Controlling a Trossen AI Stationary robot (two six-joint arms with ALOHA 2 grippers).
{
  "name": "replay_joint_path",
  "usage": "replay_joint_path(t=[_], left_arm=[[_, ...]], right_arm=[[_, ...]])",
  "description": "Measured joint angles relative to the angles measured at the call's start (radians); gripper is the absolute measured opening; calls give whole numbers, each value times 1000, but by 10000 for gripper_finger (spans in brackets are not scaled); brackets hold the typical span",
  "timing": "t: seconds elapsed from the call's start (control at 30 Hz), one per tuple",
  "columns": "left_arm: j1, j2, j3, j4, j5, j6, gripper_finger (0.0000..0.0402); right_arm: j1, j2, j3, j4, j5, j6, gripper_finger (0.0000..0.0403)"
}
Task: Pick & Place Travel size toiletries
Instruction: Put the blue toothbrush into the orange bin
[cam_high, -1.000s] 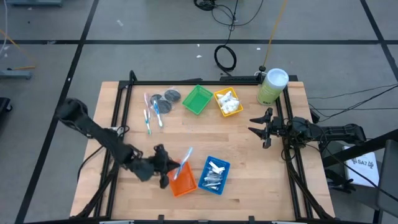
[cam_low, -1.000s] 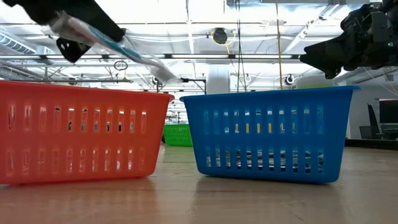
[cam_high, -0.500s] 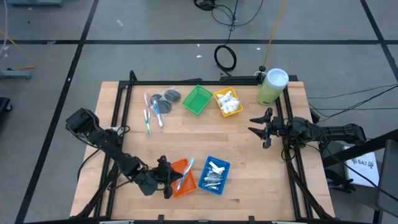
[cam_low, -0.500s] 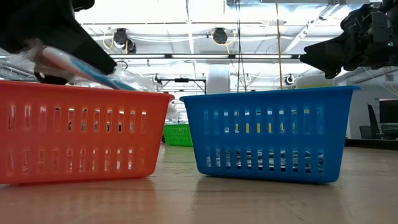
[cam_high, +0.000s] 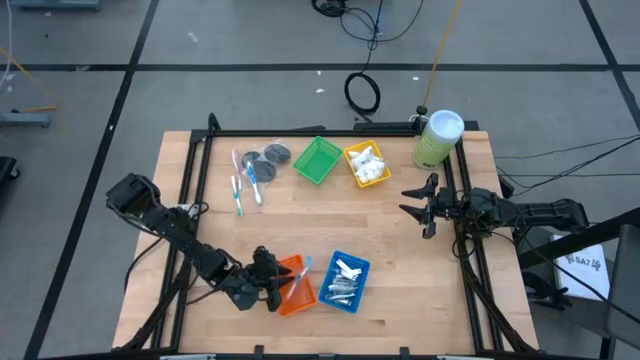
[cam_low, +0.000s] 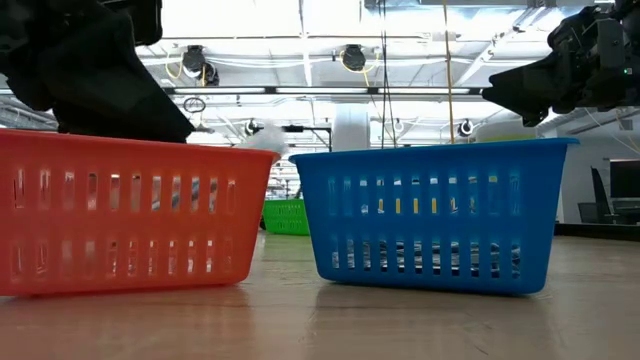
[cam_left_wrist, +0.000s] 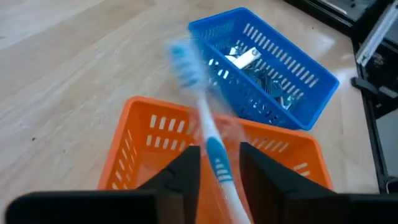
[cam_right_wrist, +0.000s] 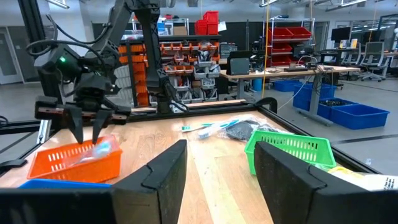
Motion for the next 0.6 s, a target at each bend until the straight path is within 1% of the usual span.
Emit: replay_joint_path(t=[0.17, 0.27, 0.43, 0.53, 0.6], left_arm=[[10, -5, 0, 32, 2, 82, 142], [27, -44, 0, 60, 2, 148, 154], [83, -134, 0, 52, 1, 166, 165], [126, -193, 0, 53, -27, 187, 164], [159, -220, 0, 14, -42, 193, 161]], right_arm=[[0, 0, 0, 0, 0, 0, 174], [0, 0, 0, 0, 0, 0, 175], [0, 0, 0, 0, 0, 0, 178], [0, 0, 0, 0, 0, 0, 175], [0, 0, 0, 0, 0, 0, 174]])
